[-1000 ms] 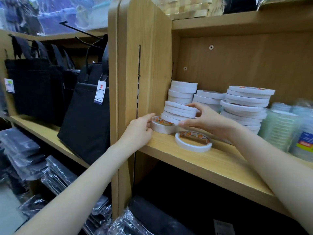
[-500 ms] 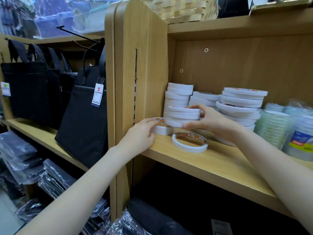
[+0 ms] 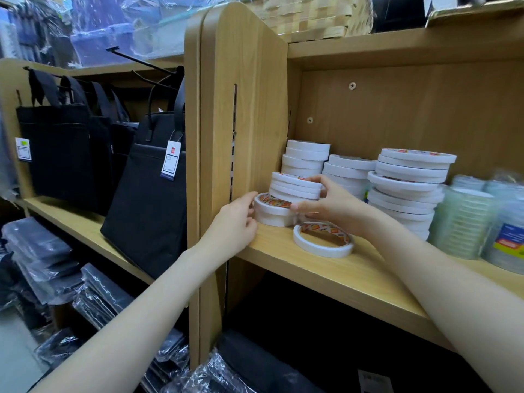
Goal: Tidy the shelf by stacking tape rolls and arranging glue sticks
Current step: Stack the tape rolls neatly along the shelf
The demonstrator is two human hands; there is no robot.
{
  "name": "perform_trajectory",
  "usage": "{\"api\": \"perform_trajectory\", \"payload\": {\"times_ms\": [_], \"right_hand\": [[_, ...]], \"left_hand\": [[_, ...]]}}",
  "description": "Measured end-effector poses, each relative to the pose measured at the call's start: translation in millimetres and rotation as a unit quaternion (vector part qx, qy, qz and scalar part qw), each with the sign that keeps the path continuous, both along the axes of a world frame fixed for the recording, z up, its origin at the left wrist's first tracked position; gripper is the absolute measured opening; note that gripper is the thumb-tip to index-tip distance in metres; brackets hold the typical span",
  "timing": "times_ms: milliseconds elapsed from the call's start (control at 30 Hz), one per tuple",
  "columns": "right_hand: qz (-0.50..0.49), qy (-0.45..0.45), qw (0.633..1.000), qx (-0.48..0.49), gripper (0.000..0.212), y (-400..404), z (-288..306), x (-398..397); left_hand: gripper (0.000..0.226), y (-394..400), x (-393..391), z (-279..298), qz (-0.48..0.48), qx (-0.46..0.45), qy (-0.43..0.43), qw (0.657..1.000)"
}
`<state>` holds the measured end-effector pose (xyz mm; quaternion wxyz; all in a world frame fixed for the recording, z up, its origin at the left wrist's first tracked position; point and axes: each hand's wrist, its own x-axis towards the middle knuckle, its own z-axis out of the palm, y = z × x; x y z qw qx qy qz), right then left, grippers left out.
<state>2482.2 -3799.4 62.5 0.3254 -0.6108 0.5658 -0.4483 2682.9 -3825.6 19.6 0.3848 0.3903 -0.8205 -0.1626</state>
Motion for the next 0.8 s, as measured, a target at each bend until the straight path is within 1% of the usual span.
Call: {"api": "perform_trajectory", "payload": {"times_ms": [67,167,233,333,400,533,667,733,800], "right_hand": [[-0.001,0.024,1.000,-0.012,0.063,9.5,3.2,-3.8],[-0.024,0.096,0.994,-0.043,0.063,23.8,5.0,-8.5],[-0.067,0.131,0.988,-0.054,0.064,30.8,1.5,-12.2],[-0.133,0.187,0.969,-0.090,0.064,38.2,-3.0,-16.0],[-0.157,0.221,0.956,-0.114,0.065,39.6,-3.3,-18.0],[-0.161,0.267,0.943,-0.115,0.066,39.4,-4.0,-20.6],[-0.167,0.292,0.932,-0.133,0.068,37.6,-7.1,-23.2],[-0.167,0.310,0.927,-0.126,0.069,35.1,-8.4,-23.8],[-0.149,0.332,0.925,-0.105,0.072,33.5,-8.8,-21.8]], "left_hand": [[0.051,-1.5,-1.1,-1.5,-0.004,-0.038,-0.006,0.999],[0.038,-7.4,-7.2,-1.5,0.006,-0.091,-0.020,0.996],[0.033,-10.6,-13.6,0.7,0.023,-0.114,-0.038,0.992],[0.029,-13.5,-20.4,6.2,0.029,-0.141,-0.090,0.985],[0.028,-15.3,-21.1,11.9,0.024,-0.128,-0.123,0.984],[0.025,-15.0,-20.5,28.5,0.002,-0.077,-0.212,0.974],[0.024,-6.1,-9.9,45.0,-0.035,-0.022,-0.282,0.959],[0.022,-0.3,-0.7,49.2,-0.048,-0.016,-0.301,0.952],[0.020,5.1,8.2,50.2,-0.061,-0.015,-0.294,0.954]]}}
